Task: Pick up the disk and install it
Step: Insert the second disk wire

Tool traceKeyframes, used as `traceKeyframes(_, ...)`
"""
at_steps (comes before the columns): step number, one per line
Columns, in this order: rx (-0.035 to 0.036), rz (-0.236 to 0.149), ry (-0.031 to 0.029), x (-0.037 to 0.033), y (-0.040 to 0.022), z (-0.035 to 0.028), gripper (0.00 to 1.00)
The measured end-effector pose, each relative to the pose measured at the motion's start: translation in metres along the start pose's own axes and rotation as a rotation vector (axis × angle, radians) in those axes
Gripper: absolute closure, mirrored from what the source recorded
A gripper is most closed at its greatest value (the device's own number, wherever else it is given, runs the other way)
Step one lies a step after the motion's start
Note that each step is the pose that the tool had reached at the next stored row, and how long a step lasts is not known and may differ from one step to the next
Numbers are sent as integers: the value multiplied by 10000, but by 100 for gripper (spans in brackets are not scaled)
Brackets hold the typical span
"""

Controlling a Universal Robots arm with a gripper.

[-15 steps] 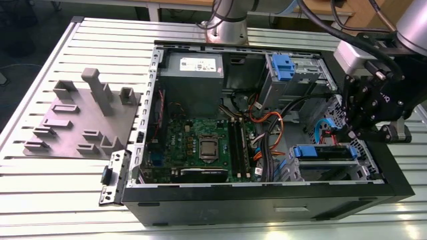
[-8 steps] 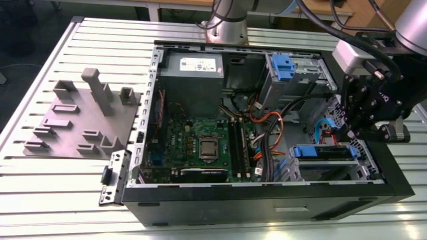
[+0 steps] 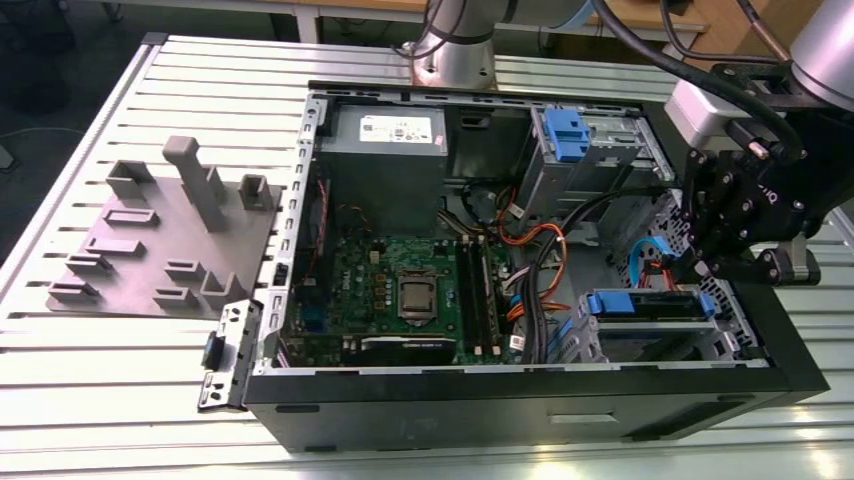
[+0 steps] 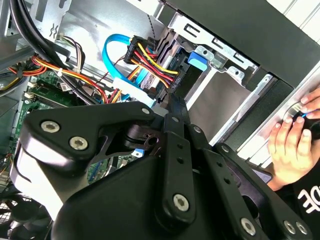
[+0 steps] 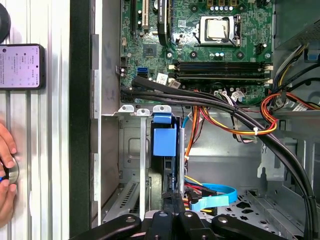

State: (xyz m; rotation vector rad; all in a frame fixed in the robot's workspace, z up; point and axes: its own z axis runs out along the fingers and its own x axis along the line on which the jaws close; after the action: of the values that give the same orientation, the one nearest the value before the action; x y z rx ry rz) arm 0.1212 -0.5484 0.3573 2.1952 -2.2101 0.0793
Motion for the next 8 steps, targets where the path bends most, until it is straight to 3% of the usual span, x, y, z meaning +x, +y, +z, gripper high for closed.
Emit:
traceKeyframes(4,0,0,2,1,24,-5,89)
traceKeyframes(8,0,-1,-3,-14,25,-59,89)
